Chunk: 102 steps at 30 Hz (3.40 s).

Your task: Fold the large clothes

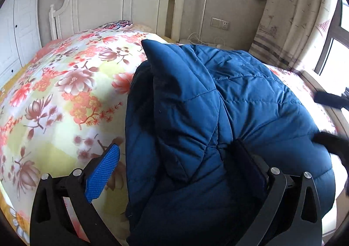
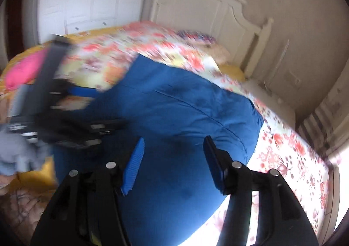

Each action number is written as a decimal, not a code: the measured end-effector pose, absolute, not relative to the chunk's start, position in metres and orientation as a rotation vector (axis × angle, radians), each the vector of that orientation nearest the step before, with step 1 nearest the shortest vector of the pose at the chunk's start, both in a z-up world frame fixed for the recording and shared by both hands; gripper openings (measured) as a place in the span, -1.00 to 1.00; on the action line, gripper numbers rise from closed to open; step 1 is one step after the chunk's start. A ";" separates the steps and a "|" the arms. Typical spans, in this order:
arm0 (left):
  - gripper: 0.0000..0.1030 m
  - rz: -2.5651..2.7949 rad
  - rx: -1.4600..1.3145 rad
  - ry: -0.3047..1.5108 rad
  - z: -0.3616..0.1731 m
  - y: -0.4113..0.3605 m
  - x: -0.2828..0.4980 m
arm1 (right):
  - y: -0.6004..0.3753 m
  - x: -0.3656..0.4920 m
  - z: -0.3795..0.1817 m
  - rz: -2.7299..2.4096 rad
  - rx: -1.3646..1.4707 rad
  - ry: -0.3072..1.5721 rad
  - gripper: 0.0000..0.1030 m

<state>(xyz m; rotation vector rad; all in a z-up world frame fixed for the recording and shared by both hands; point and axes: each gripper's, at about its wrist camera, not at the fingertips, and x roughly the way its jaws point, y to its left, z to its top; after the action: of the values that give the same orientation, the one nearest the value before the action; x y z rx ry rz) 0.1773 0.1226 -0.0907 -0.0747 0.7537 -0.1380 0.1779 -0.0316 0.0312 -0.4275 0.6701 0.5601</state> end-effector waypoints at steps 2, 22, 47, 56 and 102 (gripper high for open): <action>0.91 -0.141 -0.076 0.753 -0.093 0.120 0.176 | -0.026 0.165 0.004 0.521 -0.490 0.696 0.09; 0.91 -0.083 -0.022 0.712 -0.092 0.107 0.157 | -0.026 0.109 0.000 0.499 -0.441 0.617 0.03; 0.91 -0.318 -0.432 0.923 -0.081 0.195 0.168 | -0.155 0.153 0.019 0.555 0.178 0.725 0.95; 0.91 -0.380 -0.451 1.058 -0.122 0.184 0.201 | -0.147 0.223 -0.033 0.615 0.334 0.979 0.95; 0.44 -0.514 -0.468 0.825 -0.106 -0.006 0.335 | -0.304 0.274 0.017 0.110 0.165 0.655 0.70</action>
<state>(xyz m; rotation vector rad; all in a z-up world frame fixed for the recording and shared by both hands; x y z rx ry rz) 0.3348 -0.0059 -0.1055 -0.4676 0.8250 -0.5136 0.2735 -0.3041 0.0175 0.1653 0.6548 0.1102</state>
